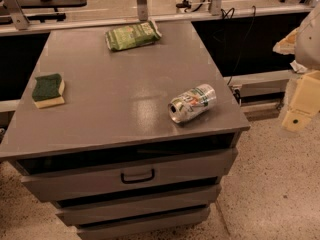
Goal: Move sponge near 7up can
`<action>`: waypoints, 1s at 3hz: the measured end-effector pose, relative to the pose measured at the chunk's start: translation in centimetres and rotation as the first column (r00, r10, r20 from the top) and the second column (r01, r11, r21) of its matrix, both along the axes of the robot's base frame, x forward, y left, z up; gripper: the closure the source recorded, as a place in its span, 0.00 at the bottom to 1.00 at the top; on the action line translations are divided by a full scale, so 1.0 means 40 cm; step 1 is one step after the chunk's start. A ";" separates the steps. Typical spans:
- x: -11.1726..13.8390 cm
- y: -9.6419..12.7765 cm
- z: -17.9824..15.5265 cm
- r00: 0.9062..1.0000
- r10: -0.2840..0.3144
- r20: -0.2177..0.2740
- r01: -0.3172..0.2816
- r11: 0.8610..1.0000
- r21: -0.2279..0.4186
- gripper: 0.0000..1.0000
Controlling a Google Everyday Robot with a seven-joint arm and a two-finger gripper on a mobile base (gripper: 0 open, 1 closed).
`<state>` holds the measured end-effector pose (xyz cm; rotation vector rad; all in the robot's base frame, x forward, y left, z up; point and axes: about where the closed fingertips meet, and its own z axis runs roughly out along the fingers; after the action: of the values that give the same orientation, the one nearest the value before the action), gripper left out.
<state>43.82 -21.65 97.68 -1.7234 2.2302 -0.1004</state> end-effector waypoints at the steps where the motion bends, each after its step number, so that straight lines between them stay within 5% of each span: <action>1: 0.000 0.000 0.000 1.000 0.000 0.000 0.000 1.000 0.000 0.00; 2: 0.062 0.090 -0.011 0.995 0.095 0.031 -0.096 0.995 0.010 0.00; 3: 0.143 0.230 -0.021 0.969 0.232 0.080 -0.235 0.972 0.023 0.00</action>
Offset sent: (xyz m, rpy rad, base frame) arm 0.0640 0.0940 -0.0161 0.0292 -0.0633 0.2541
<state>49.54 -12.46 96.84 -1.9159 1.9477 -0.0739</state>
